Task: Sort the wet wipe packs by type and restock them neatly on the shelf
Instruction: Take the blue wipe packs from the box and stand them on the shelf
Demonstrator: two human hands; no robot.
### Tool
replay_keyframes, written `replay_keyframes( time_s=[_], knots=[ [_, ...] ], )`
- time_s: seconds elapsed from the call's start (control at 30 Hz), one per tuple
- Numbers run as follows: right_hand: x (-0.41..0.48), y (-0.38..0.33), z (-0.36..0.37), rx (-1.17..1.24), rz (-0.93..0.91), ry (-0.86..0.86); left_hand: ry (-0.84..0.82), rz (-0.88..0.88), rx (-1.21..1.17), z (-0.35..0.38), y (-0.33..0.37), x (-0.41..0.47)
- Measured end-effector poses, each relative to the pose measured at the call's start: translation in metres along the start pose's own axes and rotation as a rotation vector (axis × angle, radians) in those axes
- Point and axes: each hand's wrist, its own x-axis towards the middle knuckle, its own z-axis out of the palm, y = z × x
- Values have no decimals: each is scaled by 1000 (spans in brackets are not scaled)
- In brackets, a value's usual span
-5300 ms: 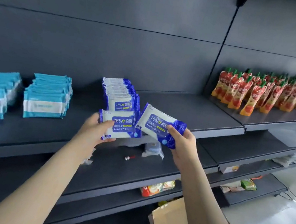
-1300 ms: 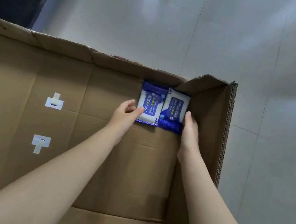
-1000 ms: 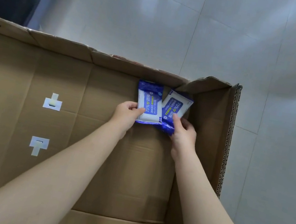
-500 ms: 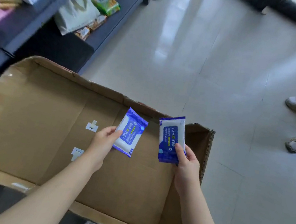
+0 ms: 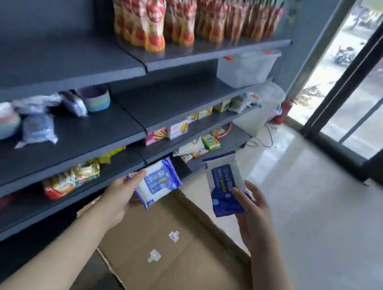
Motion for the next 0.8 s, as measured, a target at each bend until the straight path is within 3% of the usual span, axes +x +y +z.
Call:
replay_keyframes(
  time_s=[0.23, 0.57, 0.7, 0.8],
  knots=[
    [9, -32, 163, -75, 46, -269, 63, 124, -58, -105, 99, -34],
    [-26, 31, 385, -124, 116, -519, 42, 223, -118, -283, 154, -54],
    [-39, 56, 444, -113, 100, -523, -13, 242, -137, -338, 168, -62],
    [-40, 61, 474, -113, 69, -507, 143, 378, -94, -380, 178, -64]
  ],
)
